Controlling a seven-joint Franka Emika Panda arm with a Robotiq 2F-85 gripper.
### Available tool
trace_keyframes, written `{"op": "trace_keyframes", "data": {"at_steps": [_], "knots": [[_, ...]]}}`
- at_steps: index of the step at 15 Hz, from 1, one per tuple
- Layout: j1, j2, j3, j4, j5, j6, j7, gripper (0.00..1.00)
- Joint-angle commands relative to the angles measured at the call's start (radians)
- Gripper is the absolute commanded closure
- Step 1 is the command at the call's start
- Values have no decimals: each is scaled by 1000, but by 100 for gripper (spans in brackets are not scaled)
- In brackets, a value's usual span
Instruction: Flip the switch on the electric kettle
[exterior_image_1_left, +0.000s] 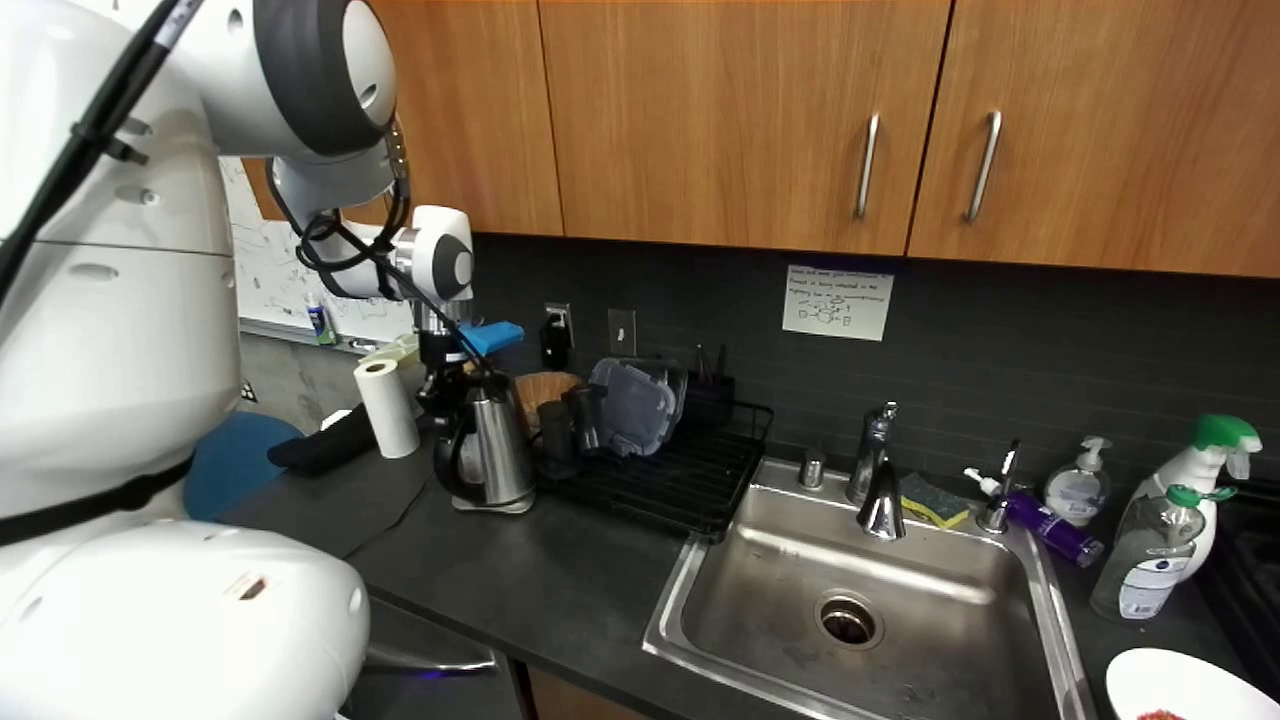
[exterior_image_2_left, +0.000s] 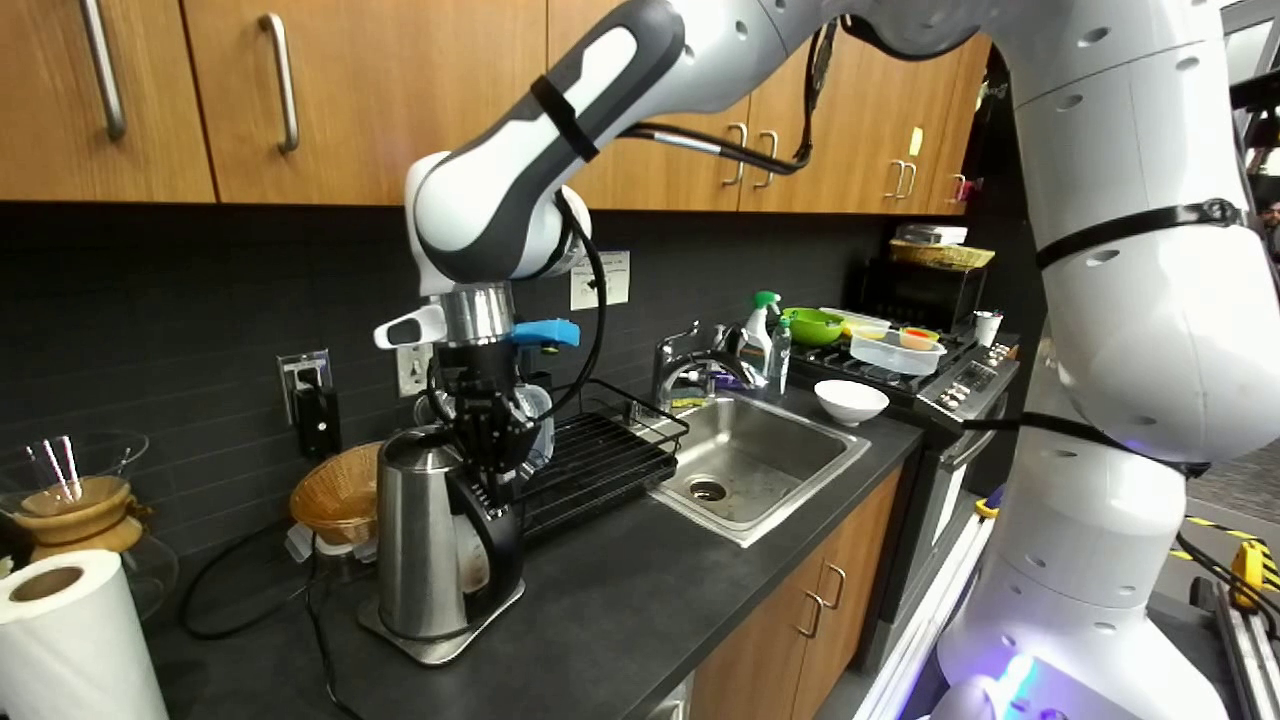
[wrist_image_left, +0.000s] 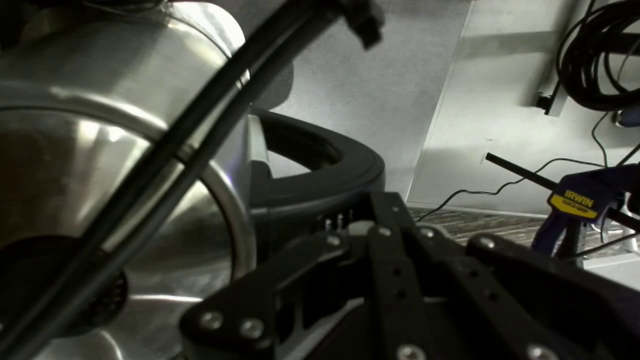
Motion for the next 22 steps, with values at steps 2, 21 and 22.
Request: {"op": "trace_keyframes", "data": {"at_steps": [2,21,22], "knots": [[-1,9,-1,29,2,-30,22,100],[0,27,2,40,10,-72,75,100],[0,27,2,42,10,-72,74,100]]}}
